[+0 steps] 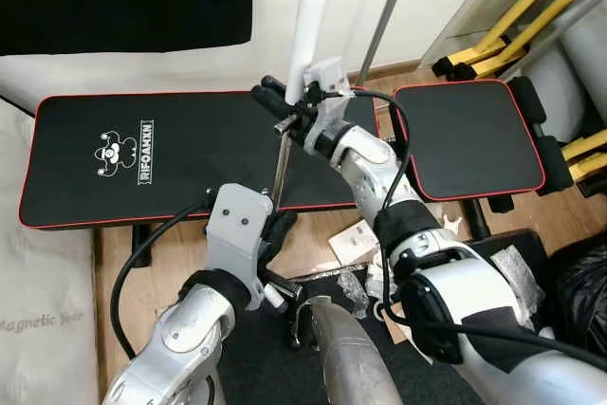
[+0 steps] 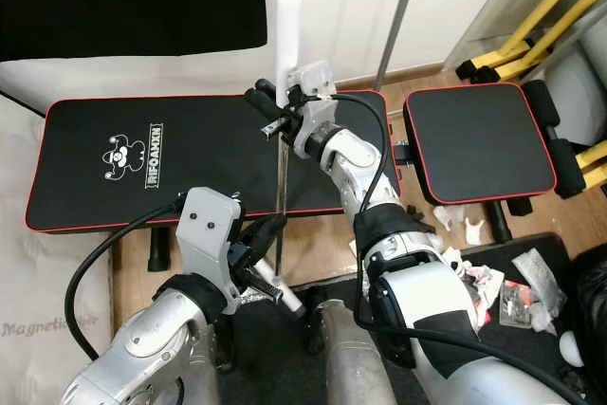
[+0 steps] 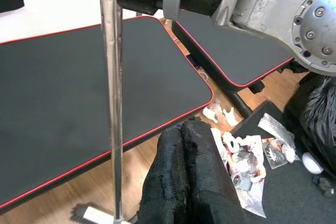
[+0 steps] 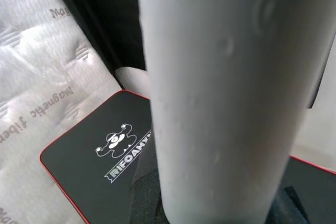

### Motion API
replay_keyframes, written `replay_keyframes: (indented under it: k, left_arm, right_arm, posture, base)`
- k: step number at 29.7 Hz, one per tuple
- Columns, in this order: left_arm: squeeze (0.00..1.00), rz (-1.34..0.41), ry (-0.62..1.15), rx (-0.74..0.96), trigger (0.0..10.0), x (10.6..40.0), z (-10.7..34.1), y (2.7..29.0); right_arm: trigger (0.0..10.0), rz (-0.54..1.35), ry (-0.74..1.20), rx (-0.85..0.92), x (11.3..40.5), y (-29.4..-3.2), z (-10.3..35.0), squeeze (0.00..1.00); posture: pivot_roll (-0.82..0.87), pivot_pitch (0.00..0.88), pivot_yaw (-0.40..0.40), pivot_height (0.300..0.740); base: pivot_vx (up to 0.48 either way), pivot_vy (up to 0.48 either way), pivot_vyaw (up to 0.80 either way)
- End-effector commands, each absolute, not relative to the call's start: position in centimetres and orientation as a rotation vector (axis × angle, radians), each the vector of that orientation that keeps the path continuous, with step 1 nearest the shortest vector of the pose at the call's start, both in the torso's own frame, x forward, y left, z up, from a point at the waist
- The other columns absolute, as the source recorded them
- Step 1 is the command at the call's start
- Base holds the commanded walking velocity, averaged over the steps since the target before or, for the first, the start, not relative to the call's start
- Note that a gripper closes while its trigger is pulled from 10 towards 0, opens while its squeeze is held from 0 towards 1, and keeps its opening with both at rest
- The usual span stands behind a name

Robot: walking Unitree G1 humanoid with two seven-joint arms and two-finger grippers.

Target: Sweep floor

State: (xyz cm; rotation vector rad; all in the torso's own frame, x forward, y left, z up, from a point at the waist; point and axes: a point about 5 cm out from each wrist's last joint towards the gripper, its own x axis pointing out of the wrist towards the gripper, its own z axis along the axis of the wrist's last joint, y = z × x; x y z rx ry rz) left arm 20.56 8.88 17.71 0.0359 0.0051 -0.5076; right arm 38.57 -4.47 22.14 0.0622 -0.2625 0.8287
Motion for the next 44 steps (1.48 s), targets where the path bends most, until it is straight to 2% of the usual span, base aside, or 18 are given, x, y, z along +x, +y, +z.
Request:
replay_keyframes:
  k: [1,15,16,18,19,25,44]
  left_arm:
    - [0.00,-0.535,0.031,0.033,10.0,20.1,17.2,8.5]
    - [0.00,-0.535,0.027,0.028,10.0,19.9,17.4,8.4]
    - [0.00,-0.534,0.026,0.027,10.0,19.9,17.5,8.4]
    - [0.00,-0.534,0.025,0.027,10.0,19.9,17.5,8.4]
    - [0.00,-0.534,0.025,0.027,10.0,19.8,17.6,8.4]
    - [0.00,-0.532,0.023,0.026,10.0,19.8,17.6,8.4]
    - [0.00,-0.531,0.025,0.023,10.0,19.9,17.6,8.5]
  right_arm:
    - [10.0,0.839,-0.272,0.062,38.5,-4.1,22.2,0.00]
    - [10.0,0.847,-0.274,0.024,38.6,-3.0,22.6,0.00]
    - [10.0,0.852,-0.279,0.010,38.6,-2.5,22.8,0.46]
    - [10.0,0.856,-0.281,0.003,38.5,-2.3,22.9,0.46]
    - [10.0,0.860,-0.281,0.000,38.5,-2.1,22.9,1.00]
    - [10.0,0.858,-0.281,-0.003,38.4,-1.7,23.0,1.00]
    - [10.0,0.765,-0.277,-0.008,39.1,-4.0,22.6,1.00]
  posture:
    - [0.05,0.370,-0.220,0.740]
    - [0.05,0.382,-0.229,0.740]
    - [0.04,0.385,-0.232,0.740]
    - [0.04,0.385,-0.232,0.740]
    - [0.04,0.388,-0.234,0.740]
    - [0.05,0.390,-0.235,0.740]
    - [0.04,0.388,-0.232,0.740]
  base:
    - [0.000,0.000,0.00]
    - [0.000,0.000,0.00]
    - [0.000,0.000,0.00]
    - [0.000,0.000,0.00]
    - [0.000,0.000,0.00]
    - [0.000,0.000,0.00]
    - [0.000,0.000,0.00]
